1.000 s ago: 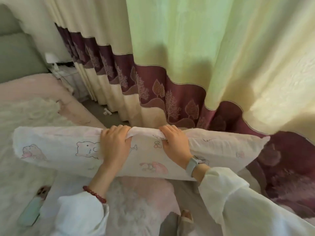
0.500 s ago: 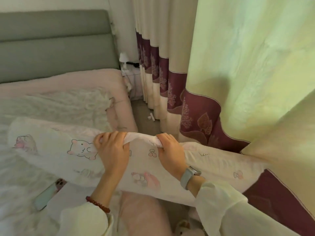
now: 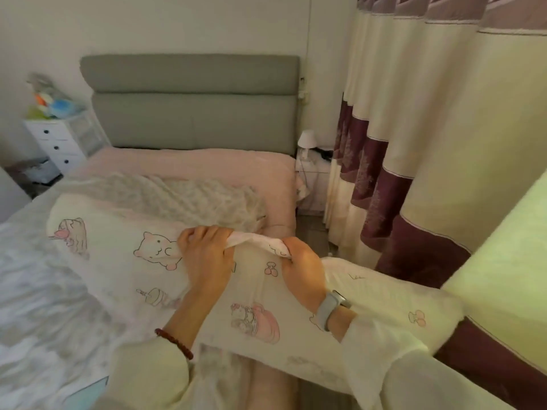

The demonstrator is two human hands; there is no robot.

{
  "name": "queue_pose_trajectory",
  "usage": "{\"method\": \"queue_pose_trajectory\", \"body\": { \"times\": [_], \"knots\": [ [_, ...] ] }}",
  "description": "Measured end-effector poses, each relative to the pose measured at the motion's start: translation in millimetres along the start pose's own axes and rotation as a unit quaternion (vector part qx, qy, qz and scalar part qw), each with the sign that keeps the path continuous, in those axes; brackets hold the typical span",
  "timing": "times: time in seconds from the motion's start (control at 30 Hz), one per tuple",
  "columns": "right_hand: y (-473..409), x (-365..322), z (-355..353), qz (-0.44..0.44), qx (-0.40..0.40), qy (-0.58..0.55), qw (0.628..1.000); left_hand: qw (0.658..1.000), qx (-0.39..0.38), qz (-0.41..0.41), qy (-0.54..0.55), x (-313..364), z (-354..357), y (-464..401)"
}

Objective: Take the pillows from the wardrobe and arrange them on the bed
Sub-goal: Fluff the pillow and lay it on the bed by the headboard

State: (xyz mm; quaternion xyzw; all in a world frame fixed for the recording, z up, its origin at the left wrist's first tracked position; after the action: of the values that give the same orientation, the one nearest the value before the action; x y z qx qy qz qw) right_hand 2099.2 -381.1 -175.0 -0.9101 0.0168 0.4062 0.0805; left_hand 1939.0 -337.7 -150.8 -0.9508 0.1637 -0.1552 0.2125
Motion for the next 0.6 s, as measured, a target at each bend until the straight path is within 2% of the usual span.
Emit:
{"method": "queue_pose_trajectory", "body": {
  "times": [0.2, 0.3, 0.6],
  "knots": [
    [-135, -6, -13, -0.085, -0.013, -0.008, 0.996, 0.999, 0.026, -0.021, -0.024, -24, 20, -111],
    [-205, -3, -16, -0.125, -0.010, 0.006, 0.992, 0.998, 0.018, -0.057, -0.019, -35, 40, -171],
    [-409, 47, -21, -0.180, -0.021, 0.012, 0.983, 0.989, 0.067, -0.120, -0.055, -50, 130, -340]
  ]
}}
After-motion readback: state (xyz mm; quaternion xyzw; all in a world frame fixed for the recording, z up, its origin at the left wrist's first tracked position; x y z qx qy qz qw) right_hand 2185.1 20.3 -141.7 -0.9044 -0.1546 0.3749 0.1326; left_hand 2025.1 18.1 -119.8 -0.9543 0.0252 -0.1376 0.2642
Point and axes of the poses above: each hand's wrist, its own y-axis away from the middle knuckle, its own z-axis out of the palm, x = y × z, the point moved 3 cm from there along -y, towards the middle knuckle, and after that the axes turned 13 degrees about -x, right-handed, at the moved point
